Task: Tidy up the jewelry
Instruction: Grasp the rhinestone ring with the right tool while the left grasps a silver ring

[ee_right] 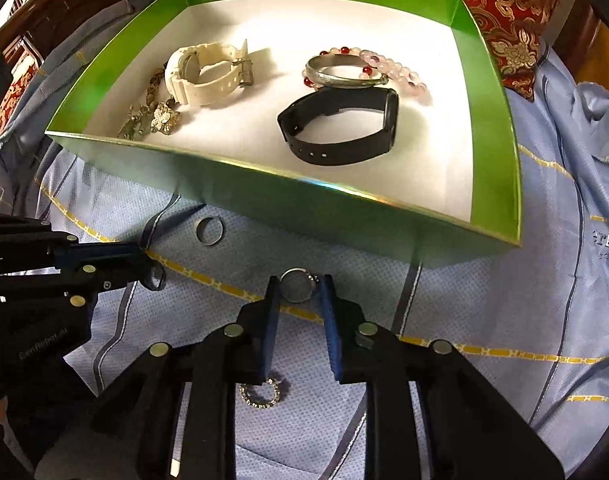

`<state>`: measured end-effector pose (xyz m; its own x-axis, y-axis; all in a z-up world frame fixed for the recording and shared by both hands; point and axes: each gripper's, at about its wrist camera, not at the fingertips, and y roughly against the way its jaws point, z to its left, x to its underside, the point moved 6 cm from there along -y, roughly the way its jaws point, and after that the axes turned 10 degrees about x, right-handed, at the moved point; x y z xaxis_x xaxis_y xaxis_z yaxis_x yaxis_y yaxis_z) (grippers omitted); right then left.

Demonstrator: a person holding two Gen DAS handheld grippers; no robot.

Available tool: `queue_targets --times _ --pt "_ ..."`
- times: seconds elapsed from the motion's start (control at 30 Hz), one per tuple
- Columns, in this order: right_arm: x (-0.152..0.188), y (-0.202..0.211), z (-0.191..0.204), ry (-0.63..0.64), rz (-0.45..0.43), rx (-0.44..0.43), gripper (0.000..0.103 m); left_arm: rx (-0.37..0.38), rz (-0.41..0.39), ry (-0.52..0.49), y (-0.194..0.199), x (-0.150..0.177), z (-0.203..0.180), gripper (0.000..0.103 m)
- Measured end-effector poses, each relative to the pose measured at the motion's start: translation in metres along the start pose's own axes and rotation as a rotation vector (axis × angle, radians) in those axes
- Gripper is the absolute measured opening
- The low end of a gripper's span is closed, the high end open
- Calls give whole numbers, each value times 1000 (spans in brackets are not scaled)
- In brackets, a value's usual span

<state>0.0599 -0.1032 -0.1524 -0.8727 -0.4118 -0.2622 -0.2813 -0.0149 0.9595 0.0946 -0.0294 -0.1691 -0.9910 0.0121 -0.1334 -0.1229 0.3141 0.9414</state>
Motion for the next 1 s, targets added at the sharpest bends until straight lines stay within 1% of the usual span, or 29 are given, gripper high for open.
queue_targets --times 0.07,0.1,0.13,0.2,0.27,0.33,0.43,0.47,0.53,0.6,0.7,0.8,0.93,0.97,1.0 --pt "0 1 -3 -3 6 -7 25 -4 -6 -16 14 3 15 13" --pt "-1 1 -5 -11 12 -18 29 -7 -10 -23 14 -1 14 19" --pt "-7 -3 -5 -23 20 -30 30 -4 -15 -32 16 -1 12 27" --pt "-8 1 -15 -50 29 -59 31 1 -28 -35 21 0 9 32" --pt "-5 8 -25 -59 34 -71 31 10 -34 -30 24 -2 11 32" --pt "7 19 -22 -1 51 -82 31 17 -33 -20 26 0 14 32" --pt "23 28 -12 69 42 -114 31 24 -30 -13 29 0 23 32" --pt "27 25 -9 84 49 -105 31 24 -29 -16 32 0 26 32" --pt "33 17 -4 124 71 -58 31 21 -29 -23 27 6 21 32" --pt "33 14 -3 144 68 -32 31 18 -23 -32 24 8 16 32" --pt "31 13 -4 145 69 -29 31 9 -13 -45 20 14 11 32" --pt "31 13 -4 161 64 -22 31 -11 14 -45 11 18 11 32" --pt "37 13 10 176 48 -11 31 -38 16 -58 6 20 9 33" --pt "40 17 16 179 43 -10 28 -47 14 -62 6 20 8 33" --pt "42 20 21 182 36 -14 22 -54 12 -66 5 20 7 33"
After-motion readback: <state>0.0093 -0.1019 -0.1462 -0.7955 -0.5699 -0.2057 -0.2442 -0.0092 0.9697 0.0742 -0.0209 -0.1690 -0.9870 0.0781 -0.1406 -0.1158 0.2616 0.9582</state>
